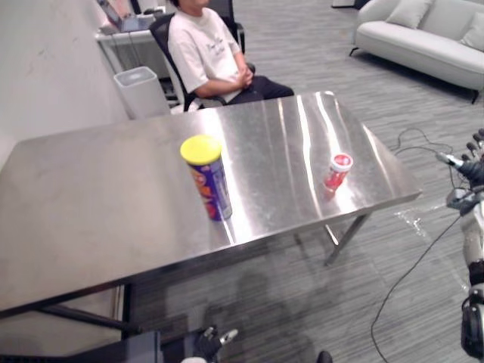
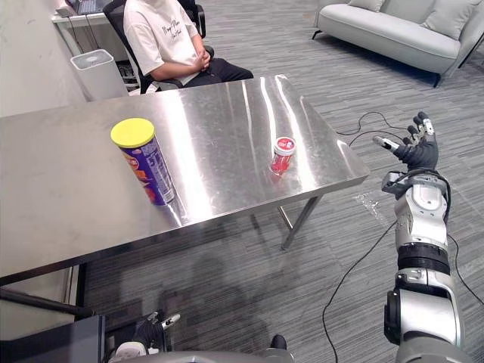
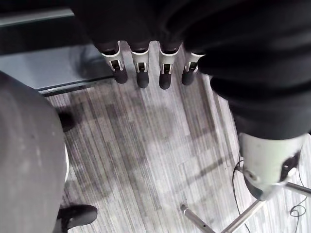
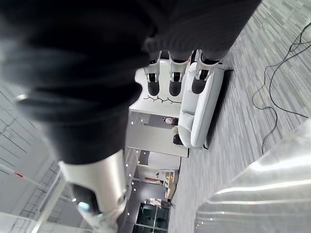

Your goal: Put the gum and the chips on the shelf.

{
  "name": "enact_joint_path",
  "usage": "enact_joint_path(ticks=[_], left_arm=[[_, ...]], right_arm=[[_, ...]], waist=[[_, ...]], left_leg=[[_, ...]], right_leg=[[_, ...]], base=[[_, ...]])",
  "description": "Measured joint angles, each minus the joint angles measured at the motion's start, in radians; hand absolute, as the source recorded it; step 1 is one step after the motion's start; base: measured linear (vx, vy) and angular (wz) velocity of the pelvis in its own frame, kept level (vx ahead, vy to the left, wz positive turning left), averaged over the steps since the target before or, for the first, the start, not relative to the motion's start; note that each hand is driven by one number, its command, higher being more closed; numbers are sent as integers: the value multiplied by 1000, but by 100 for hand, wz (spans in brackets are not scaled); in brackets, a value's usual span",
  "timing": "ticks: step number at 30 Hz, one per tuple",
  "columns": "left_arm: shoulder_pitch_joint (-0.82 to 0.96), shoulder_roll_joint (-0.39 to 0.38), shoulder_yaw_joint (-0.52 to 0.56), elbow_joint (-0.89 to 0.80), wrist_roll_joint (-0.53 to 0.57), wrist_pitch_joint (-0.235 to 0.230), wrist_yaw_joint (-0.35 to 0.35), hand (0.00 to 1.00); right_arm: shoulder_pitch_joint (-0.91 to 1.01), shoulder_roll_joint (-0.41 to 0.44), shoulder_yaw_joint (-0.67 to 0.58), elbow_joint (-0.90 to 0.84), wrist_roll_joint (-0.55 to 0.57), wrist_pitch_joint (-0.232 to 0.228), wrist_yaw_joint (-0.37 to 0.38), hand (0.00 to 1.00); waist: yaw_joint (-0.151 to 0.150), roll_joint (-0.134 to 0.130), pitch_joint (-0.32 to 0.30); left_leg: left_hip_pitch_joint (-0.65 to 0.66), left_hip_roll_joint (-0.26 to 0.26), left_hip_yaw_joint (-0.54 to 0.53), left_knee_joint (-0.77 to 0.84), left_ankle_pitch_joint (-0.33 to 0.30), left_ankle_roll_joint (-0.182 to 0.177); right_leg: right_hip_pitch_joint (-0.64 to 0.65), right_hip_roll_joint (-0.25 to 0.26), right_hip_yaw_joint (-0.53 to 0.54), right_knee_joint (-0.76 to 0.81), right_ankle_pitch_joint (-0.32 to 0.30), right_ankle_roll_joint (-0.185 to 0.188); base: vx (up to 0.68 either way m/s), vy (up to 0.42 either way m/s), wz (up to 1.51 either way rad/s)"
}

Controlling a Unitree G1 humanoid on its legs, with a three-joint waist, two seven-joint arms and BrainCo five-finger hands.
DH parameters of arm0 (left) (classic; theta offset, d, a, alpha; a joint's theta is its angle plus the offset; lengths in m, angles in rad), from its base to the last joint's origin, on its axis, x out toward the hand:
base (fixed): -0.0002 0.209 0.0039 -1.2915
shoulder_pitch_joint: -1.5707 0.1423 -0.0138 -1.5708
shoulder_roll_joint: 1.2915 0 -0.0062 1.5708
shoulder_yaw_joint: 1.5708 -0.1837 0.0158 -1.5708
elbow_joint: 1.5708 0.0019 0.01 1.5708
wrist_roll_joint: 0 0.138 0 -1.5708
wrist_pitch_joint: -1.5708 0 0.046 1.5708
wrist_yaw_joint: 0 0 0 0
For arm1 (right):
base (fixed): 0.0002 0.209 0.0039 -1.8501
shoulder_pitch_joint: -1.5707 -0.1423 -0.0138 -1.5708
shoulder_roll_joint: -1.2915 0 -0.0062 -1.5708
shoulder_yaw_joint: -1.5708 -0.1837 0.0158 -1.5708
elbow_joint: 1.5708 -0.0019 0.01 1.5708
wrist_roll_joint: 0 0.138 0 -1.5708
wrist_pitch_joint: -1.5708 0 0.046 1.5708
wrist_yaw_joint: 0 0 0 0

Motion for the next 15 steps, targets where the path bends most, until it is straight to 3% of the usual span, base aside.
enact_joint_path(ticks=[3, 15], left_arm=[[0, 1, -3, -23, -4, -4, -1, 0], [0, 8, -16, -51, -28, -10, -2, 0]], right_arm=[[-9, 0, 32, 23, -3, 8, 19, 0], [-32, 6, 118, 25, -103, 20, 44, 0]], waist=[[13, 0, 21], [15, -2, 62]], left_leg=[[-16, 0, -4, -2, 7, 6], [-33, -3, -28, -33, 48, 7]], right_leg=[[-14, 1, -3, 1, 0, 0], [-33, 0, -25, 0, 18, 11]], base=[[-75, -48, 2], [-51, -42, 6]])
